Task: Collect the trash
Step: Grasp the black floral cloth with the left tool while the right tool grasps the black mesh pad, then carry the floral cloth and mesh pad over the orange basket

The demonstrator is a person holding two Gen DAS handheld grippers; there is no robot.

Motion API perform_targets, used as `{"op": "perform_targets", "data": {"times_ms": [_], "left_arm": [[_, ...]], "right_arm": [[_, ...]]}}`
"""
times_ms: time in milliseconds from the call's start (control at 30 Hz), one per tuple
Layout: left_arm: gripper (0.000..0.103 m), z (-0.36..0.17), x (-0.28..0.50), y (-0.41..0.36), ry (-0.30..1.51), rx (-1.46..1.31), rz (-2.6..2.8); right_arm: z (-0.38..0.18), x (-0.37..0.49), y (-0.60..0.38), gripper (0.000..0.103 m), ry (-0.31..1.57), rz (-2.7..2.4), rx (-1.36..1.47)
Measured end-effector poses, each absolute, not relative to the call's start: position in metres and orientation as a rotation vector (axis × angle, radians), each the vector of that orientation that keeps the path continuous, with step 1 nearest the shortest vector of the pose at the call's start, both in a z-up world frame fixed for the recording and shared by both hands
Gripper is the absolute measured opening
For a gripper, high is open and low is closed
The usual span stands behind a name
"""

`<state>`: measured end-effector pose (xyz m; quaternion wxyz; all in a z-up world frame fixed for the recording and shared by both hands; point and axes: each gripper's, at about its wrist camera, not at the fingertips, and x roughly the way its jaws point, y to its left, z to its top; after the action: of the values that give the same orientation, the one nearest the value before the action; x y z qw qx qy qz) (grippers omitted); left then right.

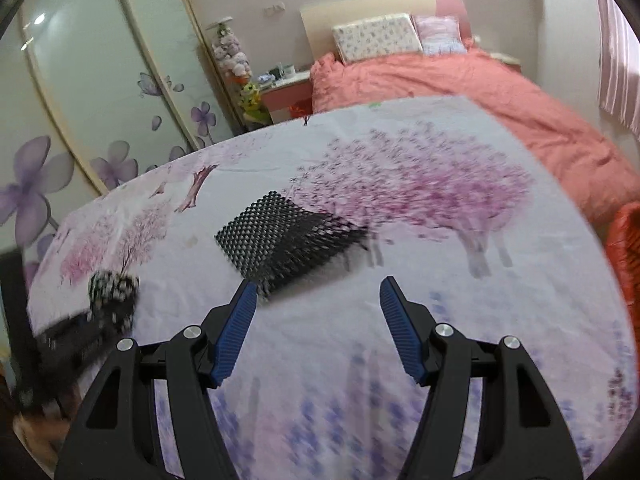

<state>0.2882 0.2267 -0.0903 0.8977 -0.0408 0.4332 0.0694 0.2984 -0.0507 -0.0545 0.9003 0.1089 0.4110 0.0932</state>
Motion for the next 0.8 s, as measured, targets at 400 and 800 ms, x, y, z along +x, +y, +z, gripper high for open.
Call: {"op": "perform_targets", "data": {"times_ms": [400,800], "left_arm": [[0.032,-0.092,0.289,0.224,0.900,-0.068,0.153],[0.032,-0.091,0.290,0.226,0.899,-0.079,0.146]], "right_arm": [[-0.067,0.322,-0.024,0.048,0.867,0.111,0.173],[-0.057,0.285,-0.068,0.006,0.829,0.103,0.153]]}}
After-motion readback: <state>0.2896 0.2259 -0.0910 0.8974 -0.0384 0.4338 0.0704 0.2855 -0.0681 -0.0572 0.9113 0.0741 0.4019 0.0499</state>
